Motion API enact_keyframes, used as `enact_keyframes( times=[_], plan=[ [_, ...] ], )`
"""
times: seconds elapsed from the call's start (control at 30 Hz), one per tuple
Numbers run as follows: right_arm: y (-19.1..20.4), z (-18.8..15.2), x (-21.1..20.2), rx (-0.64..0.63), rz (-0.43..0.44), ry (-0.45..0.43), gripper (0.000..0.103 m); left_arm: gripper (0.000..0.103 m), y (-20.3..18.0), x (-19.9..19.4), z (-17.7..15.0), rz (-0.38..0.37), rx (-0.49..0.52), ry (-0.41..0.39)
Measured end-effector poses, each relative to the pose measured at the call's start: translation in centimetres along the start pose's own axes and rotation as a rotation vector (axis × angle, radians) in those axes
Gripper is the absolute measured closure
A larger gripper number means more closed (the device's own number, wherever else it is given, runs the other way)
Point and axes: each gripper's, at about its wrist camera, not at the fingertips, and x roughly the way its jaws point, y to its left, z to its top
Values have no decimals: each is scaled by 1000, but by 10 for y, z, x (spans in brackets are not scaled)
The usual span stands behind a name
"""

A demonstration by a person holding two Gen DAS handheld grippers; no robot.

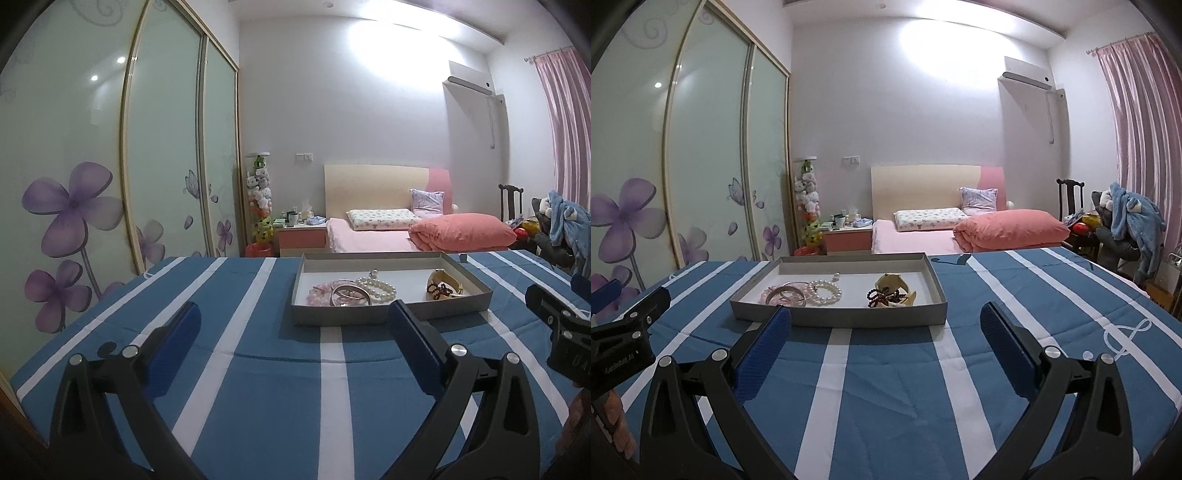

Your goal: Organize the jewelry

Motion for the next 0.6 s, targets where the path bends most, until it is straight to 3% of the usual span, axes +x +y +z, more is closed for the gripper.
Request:
enact_keyframes(
  times=[0.6],
  plan=[
    [1,-2,1,4,15,14,2,4,1,2,1,-1,-14,15]
  ],
)
